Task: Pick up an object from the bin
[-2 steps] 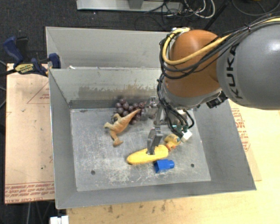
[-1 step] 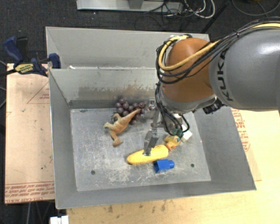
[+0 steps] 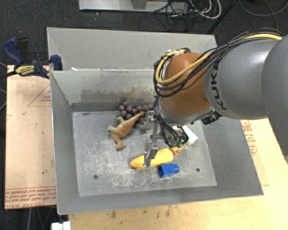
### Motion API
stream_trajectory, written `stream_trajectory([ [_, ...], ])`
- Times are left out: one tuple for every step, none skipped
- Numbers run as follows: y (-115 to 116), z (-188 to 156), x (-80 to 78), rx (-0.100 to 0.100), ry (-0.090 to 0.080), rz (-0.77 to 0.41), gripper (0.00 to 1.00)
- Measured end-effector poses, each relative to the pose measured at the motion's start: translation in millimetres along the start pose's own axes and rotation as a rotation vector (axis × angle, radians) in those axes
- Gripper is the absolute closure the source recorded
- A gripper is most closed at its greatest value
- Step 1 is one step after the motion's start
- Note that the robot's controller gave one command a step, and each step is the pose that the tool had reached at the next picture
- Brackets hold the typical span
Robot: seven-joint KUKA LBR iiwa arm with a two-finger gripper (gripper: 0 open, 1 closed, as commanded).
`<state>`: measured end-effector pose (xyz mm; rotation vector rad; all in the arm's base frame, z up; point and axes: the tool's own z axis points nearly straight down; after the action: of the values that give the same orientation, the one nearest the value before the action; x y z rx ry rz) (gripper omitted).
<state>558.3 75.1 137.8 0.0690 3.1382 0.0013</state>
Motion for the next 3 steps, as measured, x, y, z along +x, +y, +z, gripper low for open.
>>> stream_trajectory([
  [-41.8, 59.3, -7.0, -0.010, 0.005, 0.215, 1.00],
  [-41.9, 59.3, -7.0, -0.010, 0.005, 0.215, 1.00],
  [-42.4, 56.6, -6.9, -0.009, 0.006, 0.215, 1.00],
])
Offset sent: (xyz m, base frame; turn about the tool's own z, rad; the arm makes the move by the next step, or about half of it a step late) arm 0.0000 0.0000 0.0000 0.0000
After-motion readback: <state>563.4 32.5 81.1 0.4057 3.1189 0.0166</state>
